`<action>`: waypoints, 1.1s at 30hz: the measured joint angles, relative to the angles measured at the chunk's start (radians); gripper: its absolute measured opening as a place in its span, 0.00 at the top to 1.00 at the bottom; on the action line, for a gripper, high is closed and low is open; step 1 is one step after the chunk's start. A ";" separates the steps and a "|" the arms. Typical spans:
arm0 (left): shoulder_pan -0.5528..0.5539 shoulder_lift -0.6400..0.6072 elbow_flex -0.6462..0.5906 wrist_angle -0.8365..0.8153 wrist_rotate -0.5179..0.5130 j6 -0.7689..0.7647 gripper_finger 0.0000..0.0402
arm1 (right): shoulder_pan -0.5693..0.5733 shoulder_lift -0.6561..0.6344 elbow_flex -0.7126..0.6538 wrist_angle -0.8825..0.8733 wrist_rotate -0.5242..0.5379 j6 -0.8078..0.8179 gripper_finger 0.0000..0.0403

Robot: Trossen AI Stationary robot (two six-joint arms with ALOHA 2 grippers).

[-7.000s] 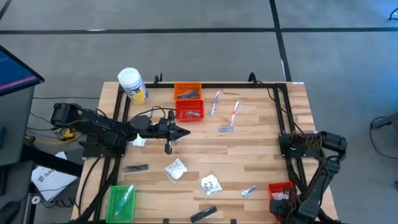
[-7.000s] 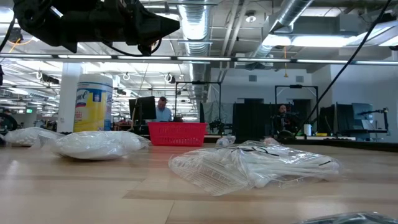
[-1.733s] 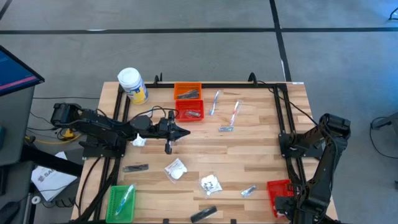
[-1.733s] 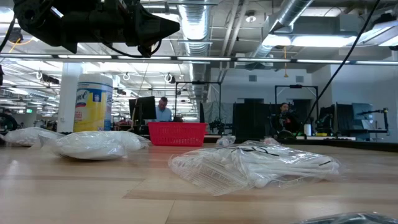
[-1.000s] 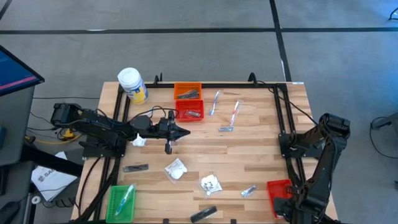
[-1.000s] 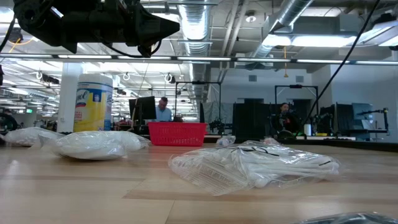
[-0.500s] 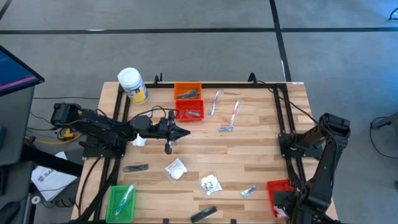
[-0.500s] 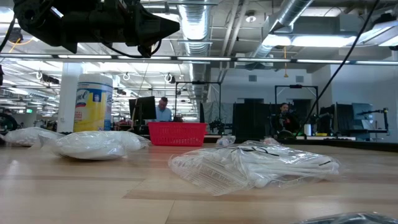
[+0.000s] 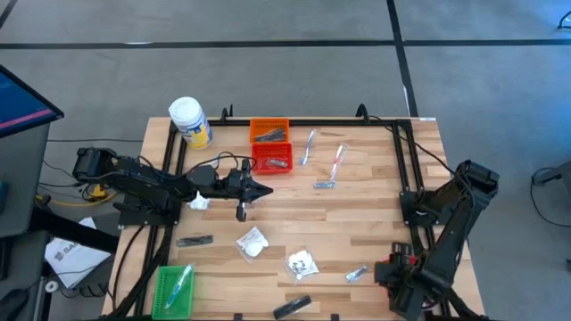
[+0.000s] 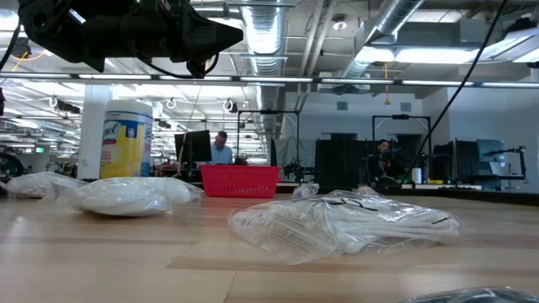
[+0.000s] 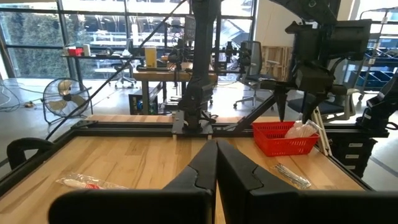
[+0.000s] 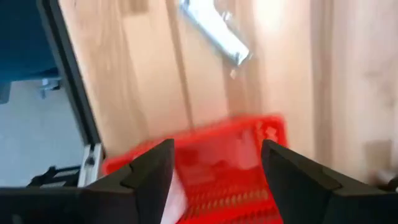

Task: Pick & Place Travel size toiletries
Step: Put the cotton pack into the bottom red basket

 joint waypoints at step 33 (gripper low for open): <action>-0.074 0.000 0.000 0.000 0.001 -0.139 1.00 | -0.399 0.000 -0.016 0.392 0.252 -0.574 0.63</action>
